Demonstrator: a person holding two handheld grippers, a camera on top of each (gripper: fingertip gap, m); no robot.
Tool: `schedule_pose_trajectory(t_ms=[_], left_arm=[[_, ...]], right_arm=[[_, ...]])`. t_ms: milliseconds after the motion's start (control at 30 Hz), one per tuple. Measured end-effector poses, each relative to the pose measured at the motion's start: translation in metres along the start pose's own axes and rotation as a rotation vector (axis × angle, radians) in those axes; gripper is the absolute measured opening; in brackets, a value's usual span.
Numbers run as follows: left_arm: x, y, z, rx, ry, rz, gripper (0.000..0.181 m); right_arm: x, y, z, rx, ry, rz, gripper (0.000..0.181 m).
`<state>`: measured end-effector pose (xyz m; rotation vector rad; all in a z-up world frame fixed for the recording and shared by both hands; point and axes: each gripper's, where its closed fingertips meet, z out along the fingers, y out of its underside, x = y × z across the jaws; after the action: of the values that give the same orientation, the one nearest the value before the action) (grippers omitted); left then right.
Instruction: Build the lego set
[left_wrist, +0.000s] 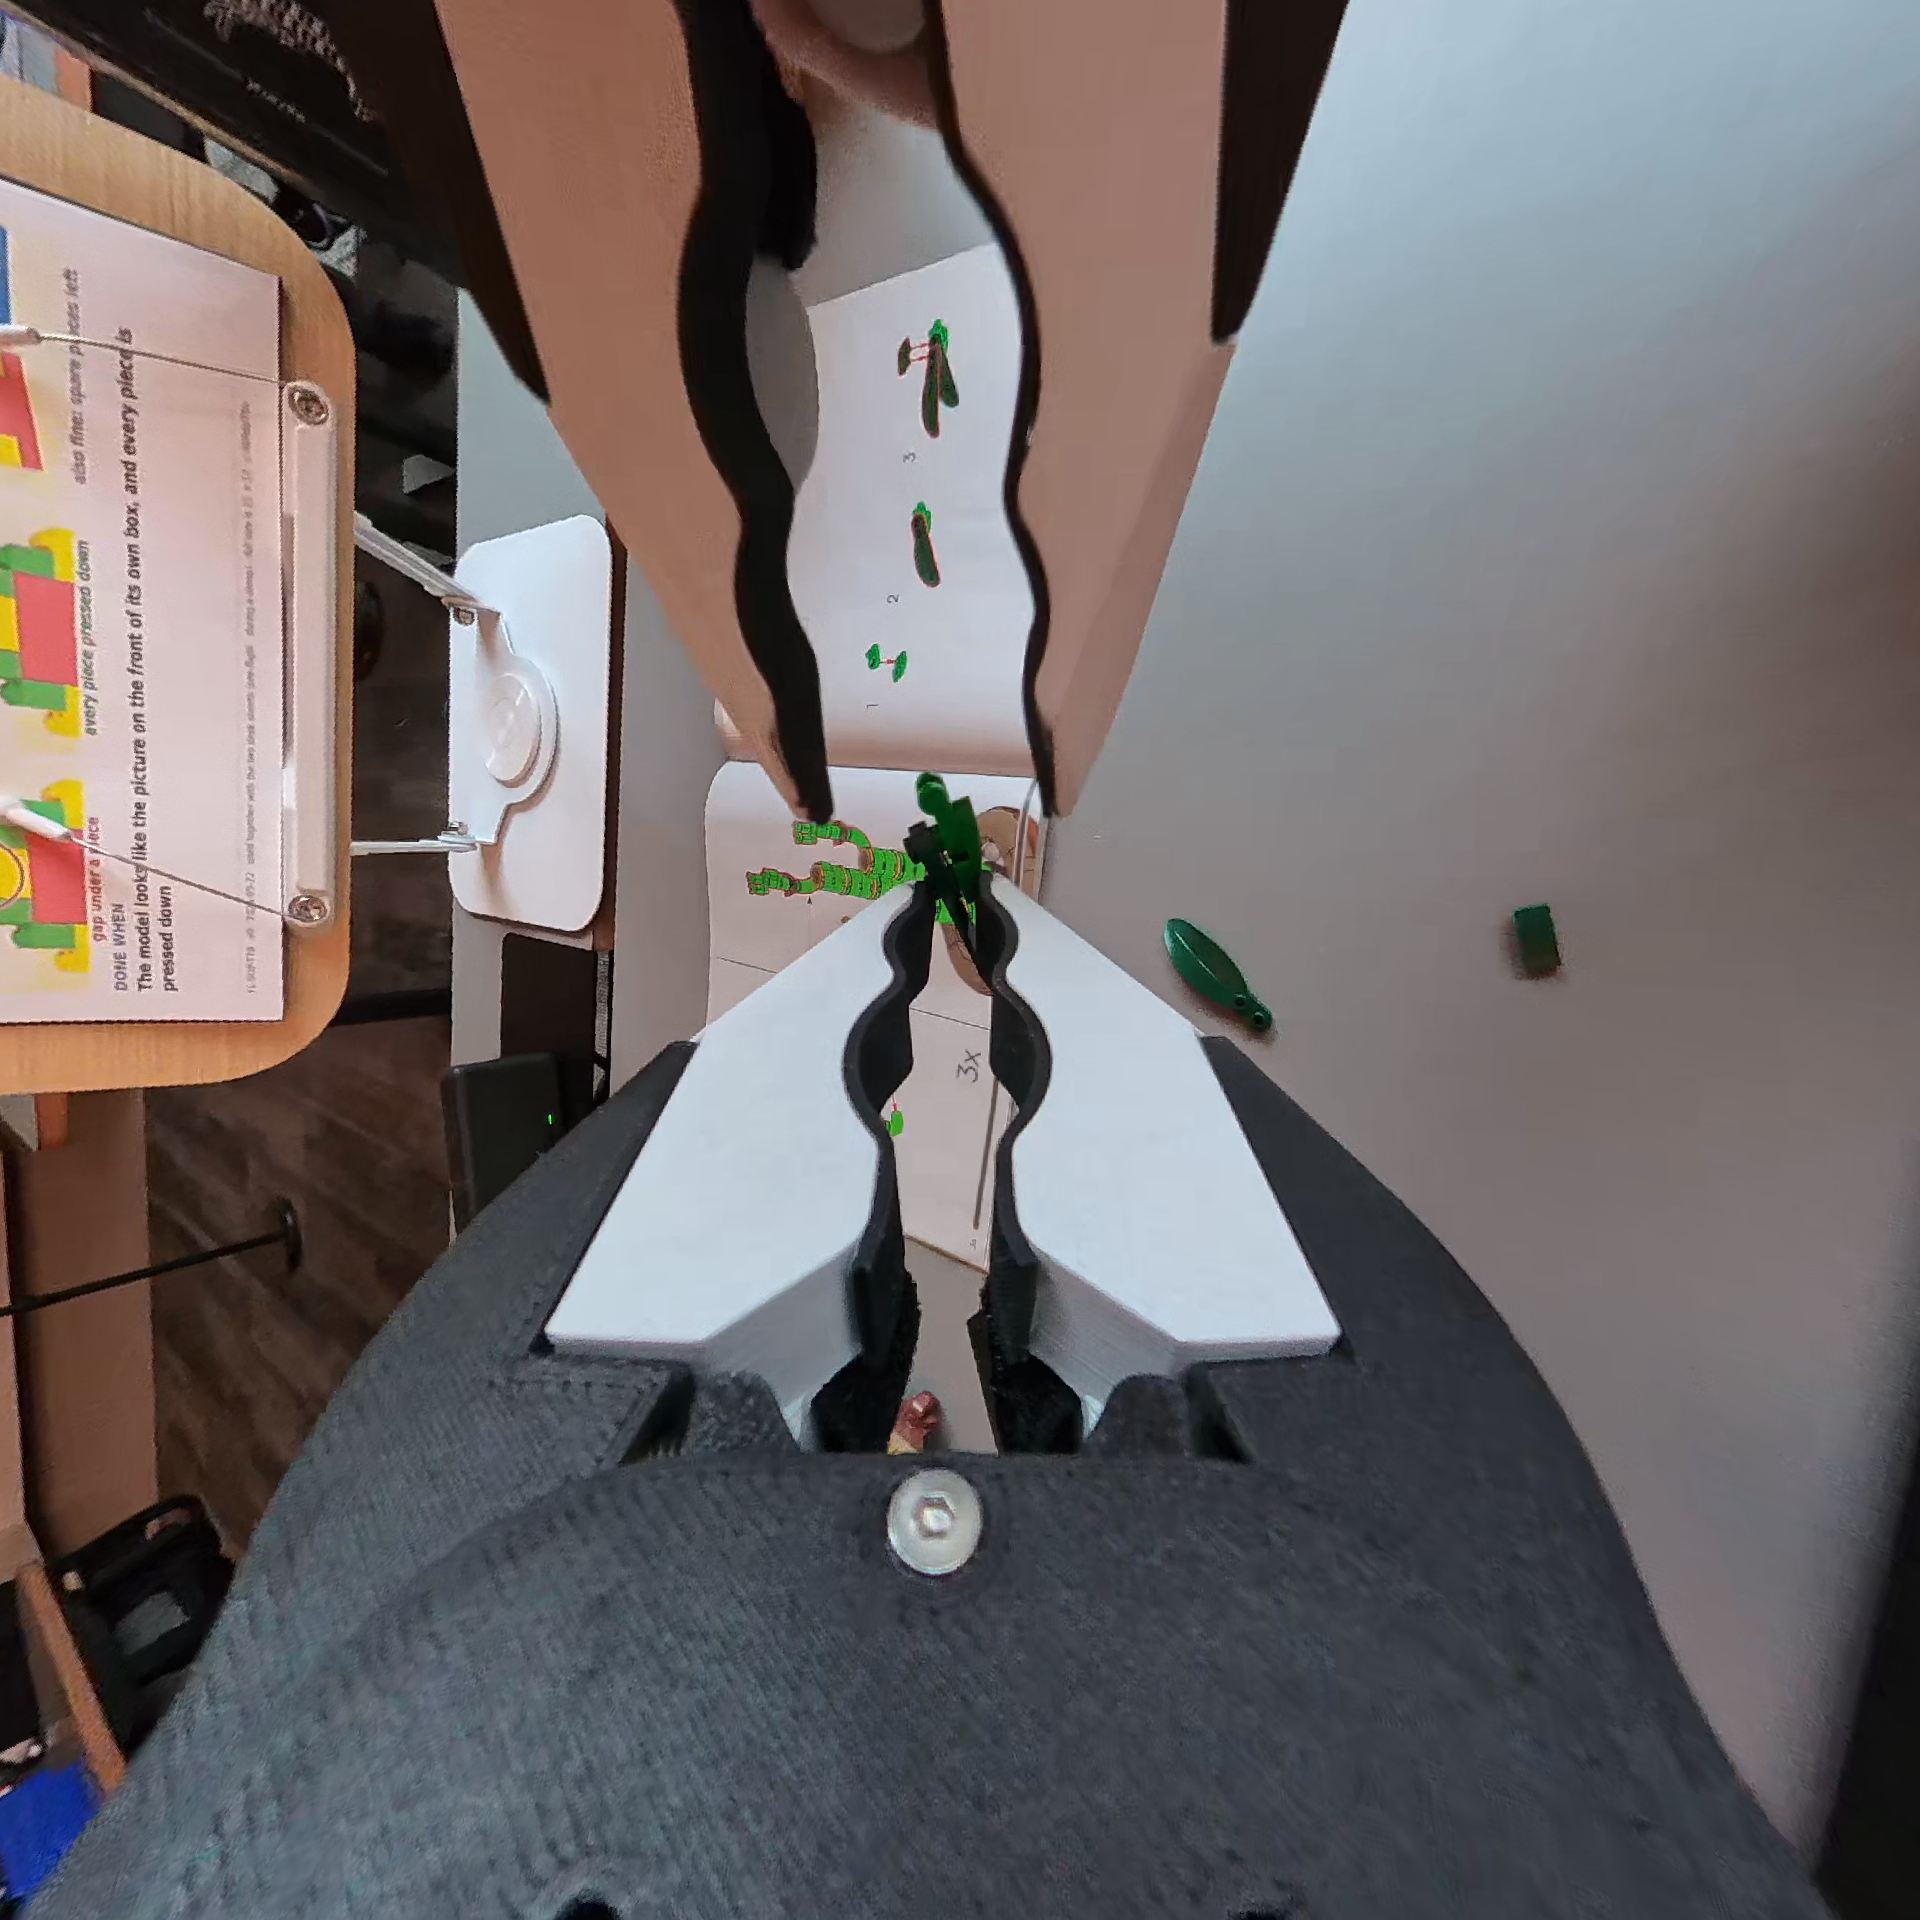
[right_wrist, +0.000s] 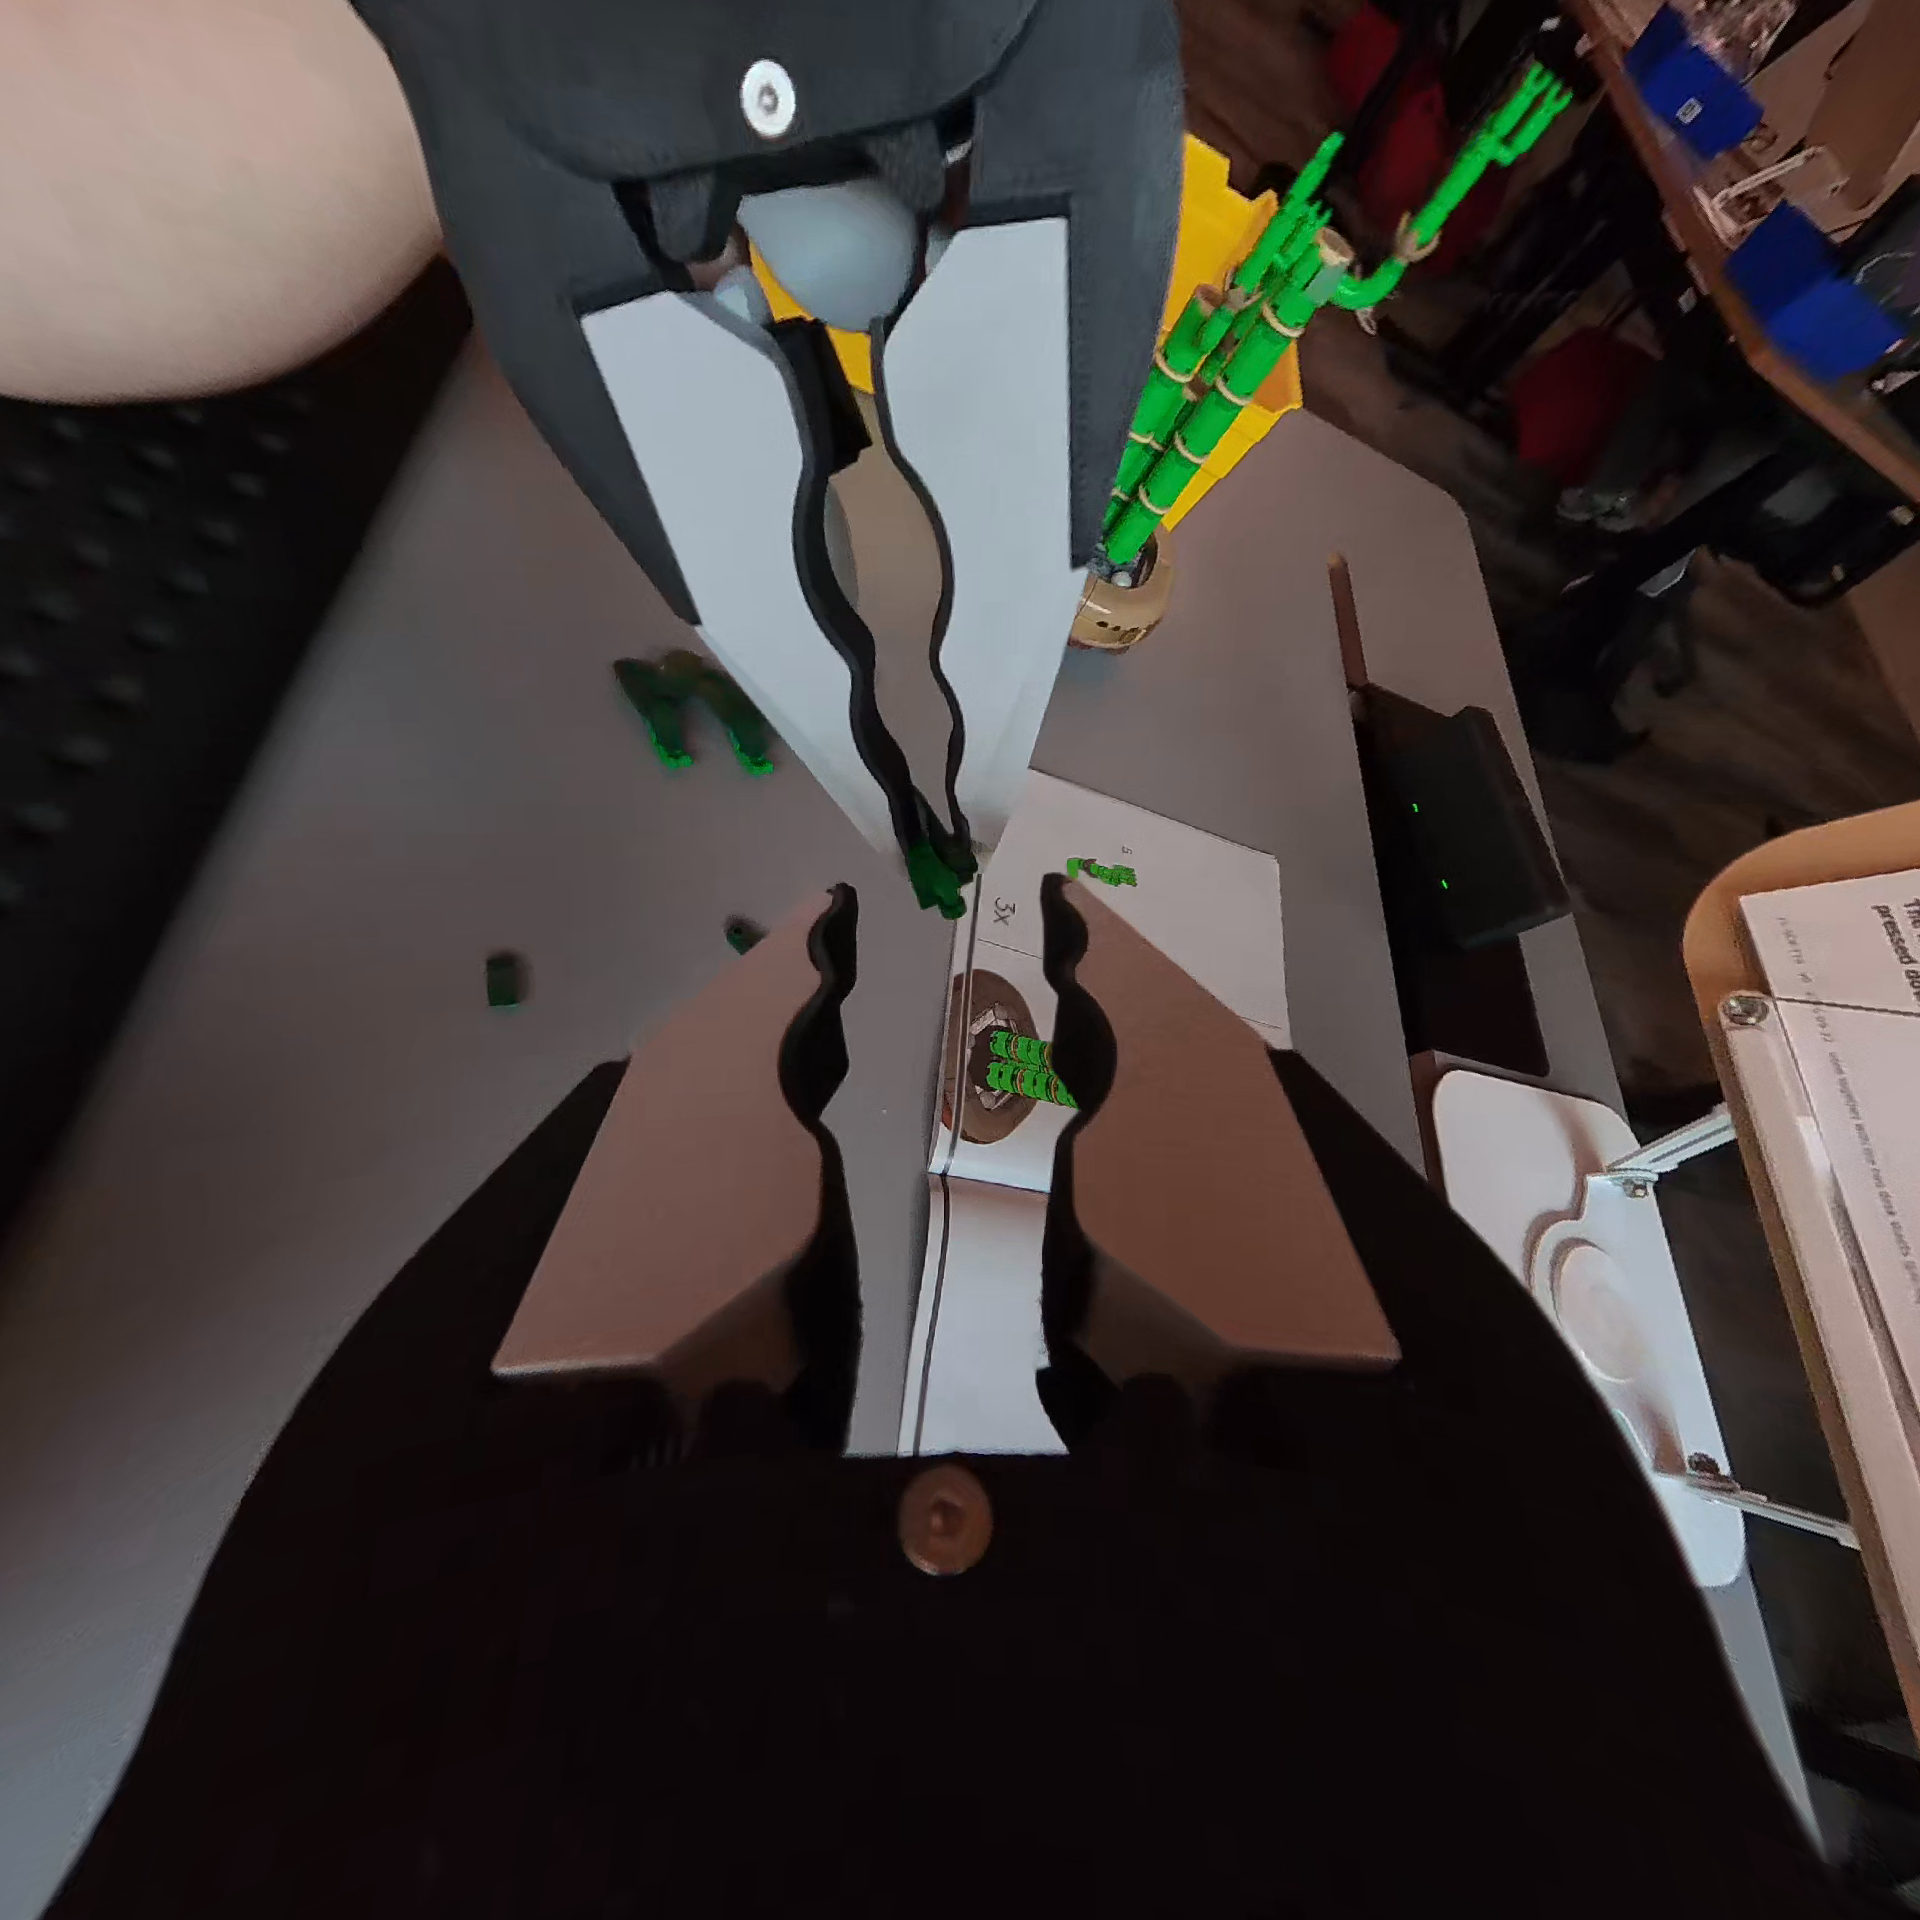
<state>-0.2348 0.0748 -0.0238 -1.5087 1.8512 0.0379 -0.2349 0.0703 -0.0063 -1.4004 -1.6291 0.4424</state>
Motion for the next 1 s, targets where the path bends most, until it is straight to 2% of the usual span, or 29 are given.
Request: schedule_pose_trajectory(t_ms=[33, 300, 833, 933, 1000], left_arm=[[0.002, 0.0, 0.0, -0.011, 0.002, 0.009, 0.006], [0.007, 0.0, -0.003, -0.026, 0.016, 0.038, 0.006], [0.005, -0.001, -0.006, -0.015, 0.003, 0.041, 0.006], [-0.005, -0.009, -0.015, 0.074, -0.022, -0.037, 0.006], [-0.013, -0.015, -0.032, 0.182, -0.017, -0.114, 0.015]], right_arm=[[-0.002, 0.0, 0.001, -0.004, -0.006, -0.019, 0.03], [-0.01, -0.006, 0.004, 0.003, -0.017, -0.087, 0.012], [-0.008, -0.009, 0.003, 0.007, 0.004, -0.129, 0.009], [0.001, -0.017, -0.007, 0.073, 0.058, -0.145, 0.009], [0.009, -0.024, -0.022, 0.109, 0.132, -0.182, 0.009]])
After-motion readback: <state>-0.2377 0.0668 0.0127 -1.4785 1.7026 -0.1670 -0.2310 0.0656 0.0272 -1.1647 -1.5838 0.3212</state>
